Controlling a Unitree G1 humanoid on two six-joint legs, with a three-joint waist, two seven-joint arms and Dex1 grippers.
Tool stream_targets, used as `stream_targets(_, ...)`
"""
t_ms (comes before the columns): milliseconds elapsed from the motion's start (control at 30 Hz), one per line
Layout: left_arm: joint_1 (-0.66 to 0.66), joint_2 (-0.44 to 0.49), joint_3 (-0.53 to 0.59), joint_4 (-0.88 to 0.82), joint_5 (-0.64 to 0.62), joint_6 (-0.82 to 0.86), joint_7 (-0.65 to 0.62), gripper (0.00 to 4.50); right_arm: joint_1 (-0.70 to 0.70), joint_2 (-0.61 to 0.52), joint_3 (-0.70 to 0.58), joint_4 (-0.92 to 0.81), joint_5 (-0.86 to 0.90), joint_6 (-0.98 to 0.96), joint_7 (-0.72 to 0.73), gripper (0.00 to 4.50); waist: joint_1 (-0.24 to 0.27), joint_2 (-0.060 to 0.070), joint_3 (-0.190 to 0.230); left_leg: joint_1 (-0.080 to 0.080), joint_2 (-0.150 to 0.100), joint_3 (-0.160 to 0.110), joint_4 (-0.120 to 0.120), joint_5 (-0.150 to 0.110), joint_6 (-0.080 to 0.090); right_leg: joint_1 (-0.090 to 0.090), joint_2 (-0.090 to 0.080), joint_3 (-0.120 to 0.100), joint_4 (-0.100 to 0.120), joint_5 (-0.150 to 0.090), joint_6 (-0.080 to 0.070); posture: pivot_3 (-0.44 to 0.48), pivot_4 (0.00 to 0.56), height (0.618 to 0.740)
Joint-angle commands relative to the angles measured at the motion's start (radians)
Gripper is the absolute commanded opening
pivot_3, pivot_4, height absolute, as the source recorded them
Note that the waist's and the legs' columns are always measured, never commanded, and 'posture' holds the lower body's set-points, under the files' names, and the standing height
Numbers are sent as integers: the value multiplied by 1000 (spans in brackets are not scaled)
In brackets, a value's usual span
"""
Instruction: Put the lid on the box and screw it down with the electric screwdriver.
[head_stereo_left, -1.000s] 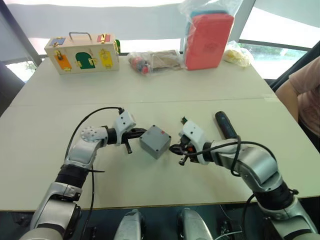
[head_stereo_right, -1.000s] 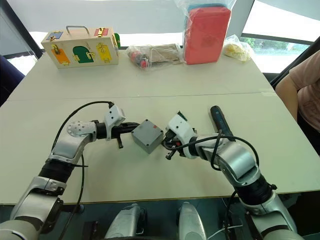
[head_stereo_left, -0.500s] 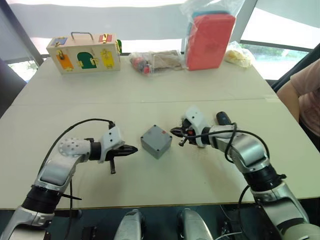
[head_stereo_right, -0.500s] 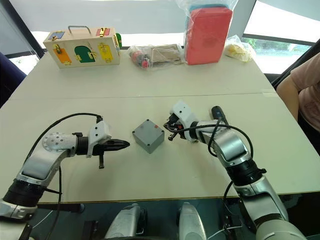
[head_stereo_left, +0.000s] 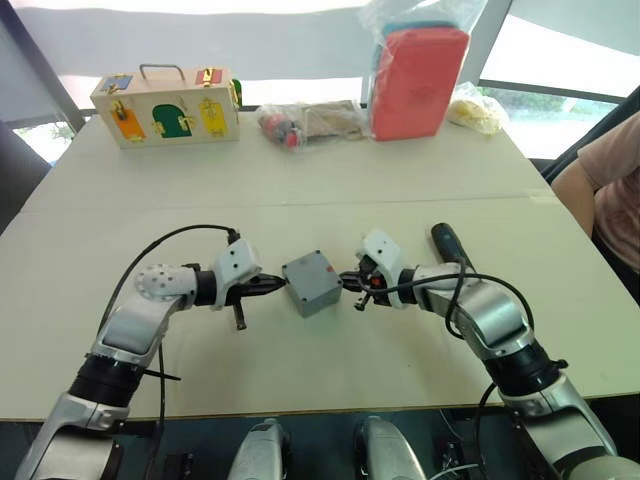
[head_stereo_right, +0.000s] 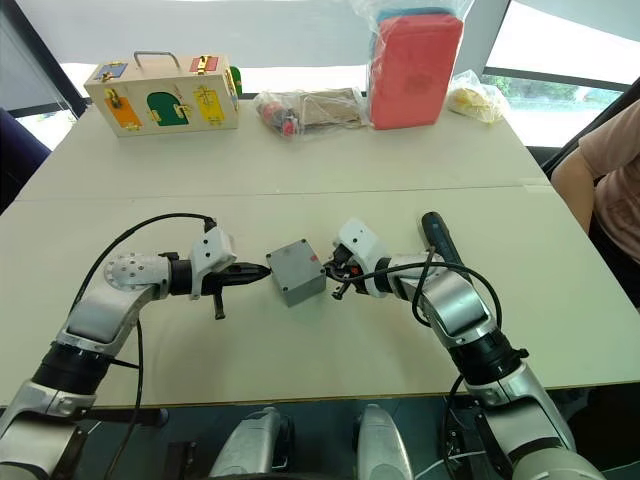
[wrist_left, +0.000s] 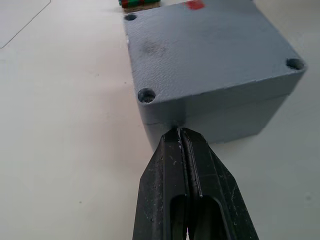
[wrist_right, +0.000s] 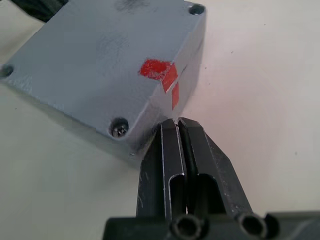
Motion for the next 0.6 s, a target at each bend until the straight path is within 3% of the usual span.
stream_targets(33, -32, -4, -1, 6, 5, -34, -14, 0, 9, 7, -24, -91, 32, 27, 4, 47, 0, 0, 0, 0, 0, 0, 0, 0, 0, 0, 0, 0, 0, 0, 0, 0, 150, 730)
stream_targets(367, -36, 5, 8, 18, 4, -44, -26, 0, 22, 20, -51, -124, 15, 54, -48, 47, 0, 0, 0, 0, 0, 0, 0, 0, 0, 0, 0, 0, 0, 0, 0, 0, 150, 730)
stream_targets(600, 28, 115, 86, -129, -90, 41, -96, 0, -5, 35, -168, -81, 5, -5, -137, 47, -1, 0, 0, 0, 0, 0, 0, 0, 0, 0, 0, 0, 0, 0, 0, 0, 150, 730)
